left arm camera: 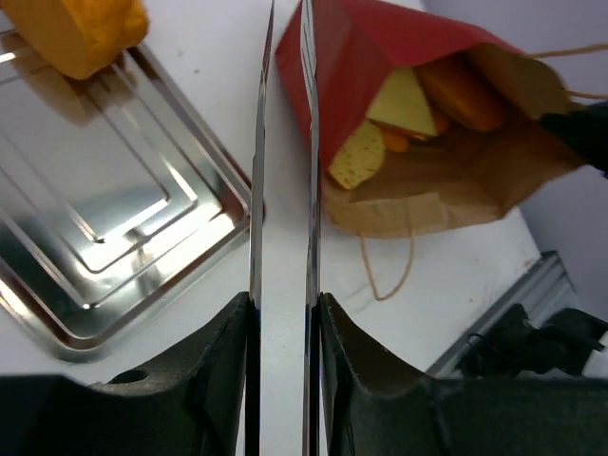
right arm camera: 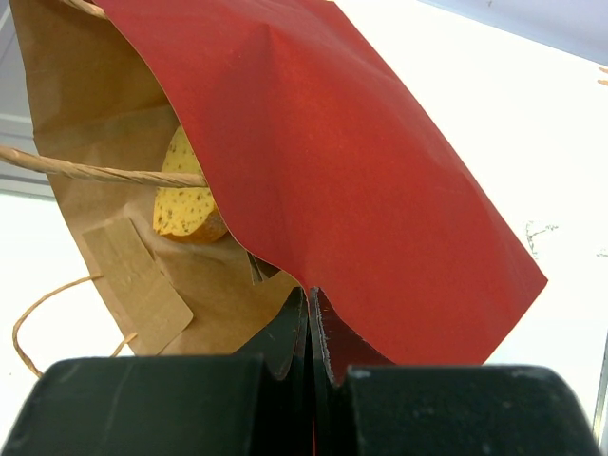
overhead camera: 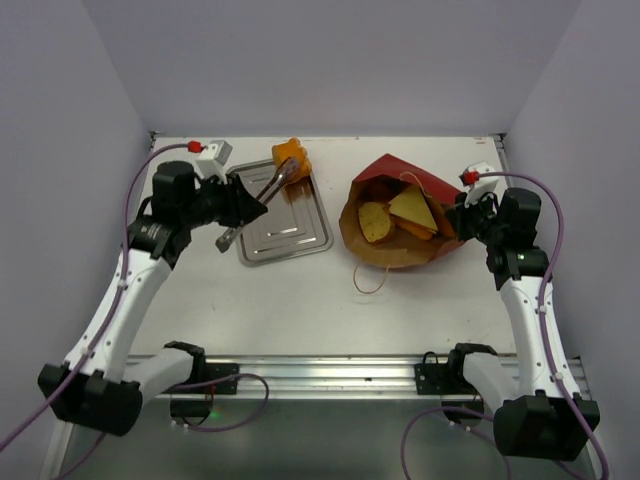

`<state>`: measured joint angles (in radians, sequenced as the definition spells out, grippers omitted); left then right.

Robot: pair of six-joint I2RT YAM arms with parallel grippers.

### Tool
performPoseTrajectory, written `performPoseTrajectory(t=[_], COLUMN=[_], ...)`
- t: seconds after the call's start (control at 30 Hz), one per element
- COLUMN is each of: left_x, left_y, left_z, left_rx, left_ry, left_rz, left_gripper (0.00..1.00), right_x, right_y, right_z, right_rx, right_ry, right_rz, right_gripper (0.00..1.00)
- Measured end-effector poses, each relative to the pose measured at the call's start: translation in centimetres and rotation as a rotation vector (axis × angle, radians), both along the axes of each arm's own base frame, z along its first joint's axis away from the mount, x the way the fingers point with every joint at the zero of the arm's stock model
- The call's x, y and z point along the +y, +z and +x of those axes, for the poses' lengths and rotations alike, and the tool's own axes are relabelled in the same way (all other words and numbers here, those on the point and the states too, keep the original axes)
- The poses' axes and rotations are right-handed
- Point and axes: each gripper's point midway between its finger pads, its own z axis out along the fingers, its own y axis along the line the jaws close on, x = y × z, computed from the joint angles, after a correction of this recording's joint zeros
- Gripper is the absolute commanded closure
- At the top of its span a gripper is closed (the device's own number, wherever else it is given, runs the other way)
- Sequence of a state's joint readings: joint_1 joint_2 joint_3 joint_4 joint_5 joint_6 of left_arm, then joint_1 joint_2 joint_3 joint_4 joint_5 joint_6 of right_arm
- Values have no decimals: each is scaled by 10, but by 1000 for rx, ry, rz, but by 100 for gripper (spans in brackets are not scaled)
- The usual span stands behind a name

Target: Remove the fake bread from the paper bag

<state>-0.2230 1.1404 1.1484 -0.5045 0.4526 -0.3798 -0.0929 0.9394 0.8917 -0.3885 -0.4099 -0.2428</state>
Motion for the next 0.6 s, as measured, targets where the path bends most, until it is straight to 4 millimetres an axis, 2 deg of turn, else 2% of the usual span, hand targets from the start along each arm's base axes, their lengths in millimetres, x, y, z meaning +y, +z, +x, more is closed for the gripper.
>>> performPoseTrajectory(t=[0.07,0.17,0.3,0.37,0.47,0.6], left_x=[-4,-20,-63,-82,-109,-144], left_y=[10,9,1,-6,-20,-55], left_z=[-31,-75,-131,-152,-175,-180], left_rx=[-34,-23,45,86,139,202], left_ry=[-43,-132,-305,-371,-430,-426], left_rz=[-53,-113,-155,-156,-121,-2], left_gripper=[64,65,66,66,65,65], right_x=[0,0,0,-1,-2,-3], right_y=[0,0,0,0,0,0], right_z=[0,0,0,0,0,0], right_rx=[0,0,0,0,0,0], right_ry=[0,0,-1,-4,-6,-9], right_rz=[0,0,0,0,-1,-1], right_gripper=[100,100,100,100,100,100])
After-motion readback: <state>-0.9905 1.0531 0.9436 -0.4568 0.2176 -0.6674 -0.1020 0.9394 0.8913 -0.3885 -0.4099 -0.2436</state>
